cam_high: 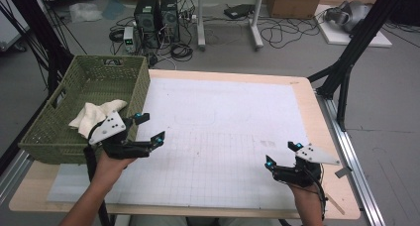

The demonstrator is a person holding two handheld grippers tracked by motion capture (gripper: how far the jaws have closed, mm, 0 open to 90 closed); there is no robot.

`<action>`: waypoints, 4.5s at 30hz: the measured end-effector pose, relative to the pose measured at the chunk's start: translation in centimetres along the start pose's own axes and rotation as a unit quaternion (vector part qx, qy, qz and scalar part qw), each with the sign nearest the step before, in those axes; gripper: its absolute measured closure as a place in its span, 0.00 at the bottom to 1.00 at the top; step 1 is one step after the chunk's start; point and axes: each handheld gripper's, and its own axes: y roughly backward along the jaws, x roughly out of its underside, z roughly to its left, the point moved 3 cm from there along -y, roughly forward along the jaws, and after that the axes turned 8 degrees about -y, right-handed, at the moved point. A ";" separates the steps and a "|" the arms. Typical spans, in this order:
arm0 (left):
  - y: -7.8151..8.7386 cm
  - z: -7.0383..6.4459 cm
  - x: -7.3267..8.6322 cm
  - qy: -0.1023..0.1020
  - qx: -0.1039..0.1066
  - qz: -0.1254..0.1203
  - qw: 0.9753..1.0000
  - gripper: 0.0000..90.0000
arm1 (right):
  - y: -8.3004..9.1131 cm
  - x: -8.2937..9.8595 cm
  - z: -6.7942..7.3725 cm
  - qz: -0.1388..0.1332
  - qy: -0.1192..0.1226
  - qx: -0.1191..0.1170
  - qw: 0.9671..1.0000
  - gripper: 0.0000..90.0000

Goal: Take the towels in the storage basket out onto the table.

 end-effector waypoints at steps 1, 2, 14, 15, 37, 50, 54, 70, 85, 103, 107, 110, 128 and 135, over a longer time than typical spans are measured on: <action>0.2 0.2 -0.3 -0.003 -0.002 -0.001 1.000 0.21 | 0.0 0.0 0.0 0.000 0.000 0.000 1.000 0.10; 0.5 0.5 -0.7 -0.007 -0.004 -0.002 1.000 0.21 | 0.0 0.0 0.0 0.000 0.000 0.000 1.000 0.10; 3.8 6.4 -3.3 -0.002 -0.047 0.009 0.999 0.22 | 0.0 0.0 0.0 0.002 0.000 -0.002 1.000 0.10; 4.4 7.7 -3.7 0.001 -0.055 0.010 0.998 0.22 | 0.0 0.0 0.0 0.004 -0.001 -0.003 1.000 0.10; 5.9 19.0 2.5 0.091 -0.154 0.151 0.972 0.23 | -0.6 0.4 0.0 0.021 0.016 0.011 1.000 0.10; 4.1 20.2 7.0 0.121 -0.164 0.322 0.924 0.24 | -0.5 0.6 -0.2 0.025 0.012 0.017 0.999 0.10; 3.2 20.0 8.0 0.115 -0.160 0.371 0.907 0.26 | -0.5 0.6 -0.3 0.027 0.011 0.020 0.999 0.10; 2.3 19.7 10.3 0.110 -0.135 0.475 0.863 0.59 | -0.4 0.7 -0.4 0.028 0.009 0.025 0.999 0.10; 4.6 20.5 7.3 0.143 -0.190 0.352 0.905 0.81 | 0.2 0.4 -0.5 0.017 0.005 0.026 0.999 0.10; 9.7 19.2 0.5 0.149 -0.232 0.103 0.956 0.82 | 0.4 0.1 -0.3 0.008 0.006 0.022 1.000 0.10; 9.8 18.4 -1.3 0.139 -0.220 0.071 0.963 0.82 | 0.4 0.0 -0.2 0.008 0.008 0.022 1.000 0.10; 9.6 17.6 -2.6 0.125 -0.204 0.053 0.970 0.82 | 0.3 0.0 -0.2 0.008 0.006 0.021 1.000 0.10; 5.6 11.7 -7.9 0.044 -0.118 -0.028 0.992 0.82 | 0.4 -0.1 -0.2 0.005 0.009 0.022 1.000 0.10; 3.8 9.2 -8.7 0.027 -0.069 -0.050 0.996 0.82 | 0.4 0.0 -0.1 0.007 0.005 0.021 1.000 0.10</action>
